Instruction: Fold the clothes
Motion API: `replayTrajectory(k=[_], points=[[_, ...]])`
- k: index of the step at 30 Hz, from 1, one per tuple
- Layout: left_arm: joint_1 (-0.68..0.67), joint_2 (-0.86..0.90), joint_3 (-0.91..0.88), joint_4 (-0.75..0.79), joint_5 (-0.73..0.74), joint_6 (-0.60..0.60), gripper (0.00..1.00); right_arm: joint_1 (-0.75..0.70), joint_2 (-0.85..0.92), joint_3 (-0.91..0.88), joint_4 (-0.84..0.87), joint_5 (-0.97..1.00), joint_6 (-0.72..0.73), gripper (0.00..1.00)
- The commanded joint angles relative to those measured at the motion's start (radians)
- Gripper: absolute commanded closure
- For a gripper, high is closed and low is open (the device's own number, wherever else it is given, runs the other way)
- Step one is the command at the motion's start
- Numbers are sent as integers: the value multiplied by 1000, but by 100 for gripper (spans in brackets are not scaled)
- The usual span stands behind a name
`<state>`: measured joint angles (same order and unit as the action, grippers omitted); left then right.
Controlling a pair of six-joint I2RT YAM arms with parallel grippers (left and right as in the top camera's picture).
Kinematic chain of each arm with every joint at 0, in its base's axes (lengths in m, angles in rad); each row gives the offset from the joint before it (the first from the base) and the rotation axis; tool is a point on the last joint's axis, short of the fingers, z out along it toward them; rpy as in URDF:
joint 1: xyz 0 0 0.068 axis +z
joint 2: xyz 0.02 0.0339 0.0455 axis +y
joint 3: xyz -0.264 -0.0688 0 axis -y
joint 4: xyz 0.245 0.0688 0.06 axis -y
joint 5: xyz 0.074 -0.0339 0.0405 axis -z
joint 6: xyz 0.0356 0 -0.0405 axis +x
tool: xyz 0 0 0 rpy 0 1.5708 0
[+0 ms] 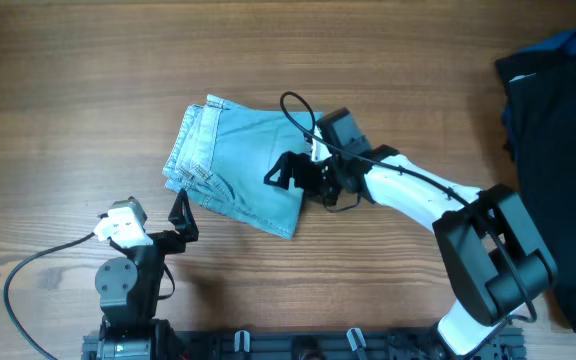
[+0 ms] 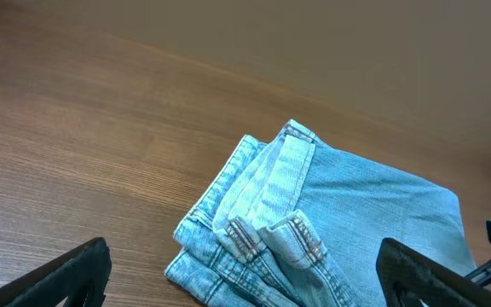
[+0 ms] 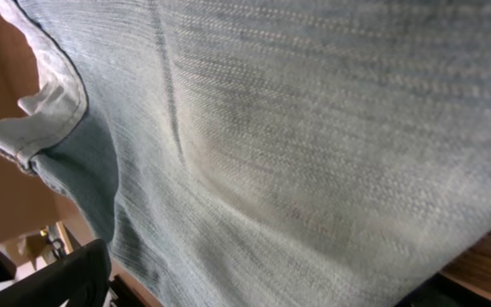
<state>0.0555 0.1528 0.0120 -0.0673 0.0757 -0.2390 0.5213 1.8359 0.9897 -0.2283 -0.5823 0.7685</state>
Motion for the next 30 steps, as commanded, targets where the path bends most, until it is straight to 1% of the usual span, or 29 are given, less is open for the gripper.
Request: replayTrajectory(k=[1,2,5,6,8,9,11,15,18,21,23,25,28,30], points=[[8,-1,-6,-1,9,-9,0,5,24,-3,5,40,19,23],[8,-1,-6,-1,9,-9,0,5,24,-3,1,56,20,37],[8,-1,-6,-1,9,-9,0,3,24,-3,1,97,29,68],[8,-1,-6,-1,9,-9,0,1,24,-3,1,97,30,73],[8,-1,-6,-1,9,-9,0,-13,24,-3,-10,97,30,93],[8,-1,-6,-1,9,-9,0,-19,24,-3,-14,97,23,96],[8,-1,-6,-1,9,-9,0,-51,24,-3,-54,97,14,96],[8,-1,-6,-1,9,-9,0,-112,24,-3,-131,97,-73,96],[8,-1,-6,-2,9,-9,0,-190,24,-3,-193,101,-148,96],[8,-1,-6,-2,9,-9,0,-284,23,8,-261,151,-256,96],[8,-1,-6,-2,9,-9,0,-348,23,39,-341,234,-328,96],[8,-1,-6,-2,9,-9,0,-394,20,75,-395,243,-403,96],[8,-1,-6,-2,9,-9,0,-410,5,139,-446,271,-447,96],[8,-1,-6,-2,9,-9,0,-409,-18,204,-492,354,-453,95]])
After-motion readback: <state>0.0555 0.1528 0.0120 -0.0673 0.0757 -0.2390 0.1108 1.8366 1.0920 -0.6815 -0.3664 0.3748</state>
